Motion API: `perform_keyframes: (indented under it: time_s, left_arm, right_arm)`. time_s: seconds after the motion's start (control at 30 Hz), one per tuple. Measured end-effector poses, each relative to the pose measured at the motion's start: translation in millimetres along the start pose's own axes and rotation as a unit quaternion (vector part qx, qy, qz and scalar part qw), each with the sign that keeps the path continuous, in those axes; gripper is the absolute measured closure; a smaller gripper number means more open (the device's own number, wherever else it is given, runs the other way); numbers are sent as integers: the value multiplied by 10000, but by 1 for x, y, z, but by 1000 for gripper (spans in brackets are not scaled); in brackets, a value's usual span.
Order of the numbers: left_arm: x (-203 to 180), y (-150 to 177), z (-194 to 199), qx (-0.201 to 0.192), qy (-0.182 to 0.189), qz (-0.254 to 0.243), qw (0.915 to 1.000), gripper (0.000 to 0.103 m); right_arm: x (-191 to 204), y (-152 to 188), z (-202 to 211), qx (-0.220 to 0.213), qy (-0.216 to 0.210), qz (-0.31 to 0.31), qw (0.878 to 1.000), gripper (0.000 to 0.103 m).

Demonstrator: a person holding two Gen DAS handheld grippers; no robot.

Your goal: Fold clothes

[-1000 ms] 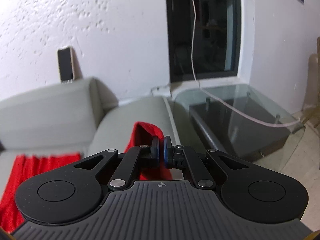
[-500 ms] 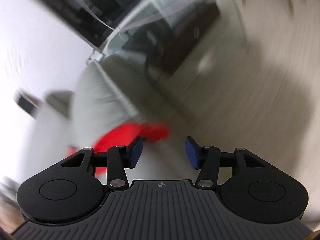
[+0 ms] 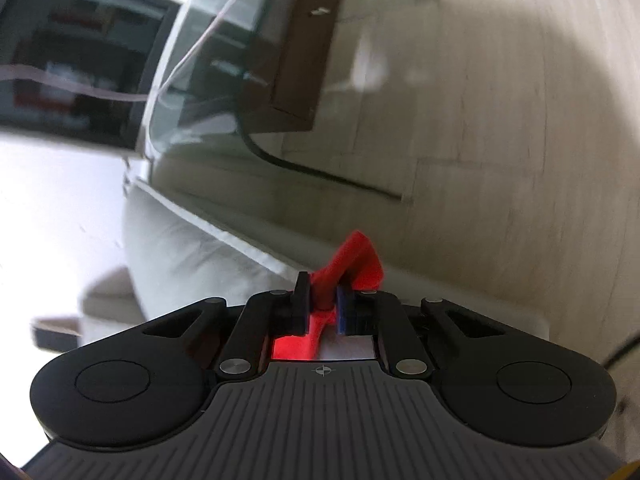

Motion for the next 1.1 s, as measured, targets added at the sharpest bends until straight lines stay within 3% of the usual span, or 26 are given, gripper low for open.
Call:
perform_keyframes:
  time_s: [0.03, 0.1, 0.23, 0.3, 0.4, 0.5, 0.57, 0.63, 0.73, 0.77, 0.83, 0.93, 1.0, 1.1]
  left_arm:
    - [3, 0, -1, -9, 12, 25, 10000, 46]
    - [9, 0, -2, -50, 33, 109, 9999, 46]
    - [19, -2, -5, -158, 107, 248, 9995, 46]
    - [22, -3, -8, -221, 174, 303, 9991, 46]
    - [26, -5, -15, -224, 295, 343, 9987, 46]
    - [30, -5, -25, -166, 347, 401, 9985, 46]
    - [33, -3, -30, -86, 361, 442, 9983, 46]
    - [34, -1, -33, -21, 380, 465, 9982, 46]
    - [34, 0, -30, -28, 413, 432, 9982, 46]
    - [32, 1, -26, -49, 411, 421, 9983, 46]
    - [30, 3, -19, -93, 408, 398, 9983, 46]
    - [24, 12, -1, -136, 395, 261, 9988, 46]
    - [22, 22, 17, -139, 319, 117, 9993, 46]
    - [29, 50, 45, -95, 49, -82, 9999, 46]
  right_arm:
    - [19, 3, 0, -98, 2, 412, 9991, 92]
    - [68, 17, 8, -252, -466, 1281, 9903, 92]
    - [162, 48, 32, -605, -1565, 2772, 9461, 94]
    - [195, 59, 36, -689, -1903, 3213, 9251, 95]
    - [218, 63, 14, -710, -1958, 3571, 9105, 95]
    - [215, 52, -34, -692, -1503, 3652, 9161, 95]
    - [193, 37, -70, -708, -829, 3568, 9278, 94]
    - [168, 23, -99, -799, -5, 3536, 9320, 91]
    - [138, 6, -105, -1034, 905, 3380, 9311, 74]
    - [135, 3, -95, -1181, 1021, 3305, 9308, 58]
    - [139, 6, -68, -1463, 1113, 3321, 9252, 51]
    - [148, 21, -22, -1720, 1078, 3421, 9175, 50]
    - [157, 46, 11, -1632, 816, 3535, 9175, 49]
    - [155, 95, 54, -1070, 387, 3659, 9237, 36]
Point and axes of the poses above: each gripper's, at about its wrist camera, not at the fingertips, and z roughly against the way its jaws point, x to its left, y to its underside, the point moved 5 cm from there along -z, roughly the way its jaws point, and after that the axes turned 12 degrees about -z, right-handed, at the moved point
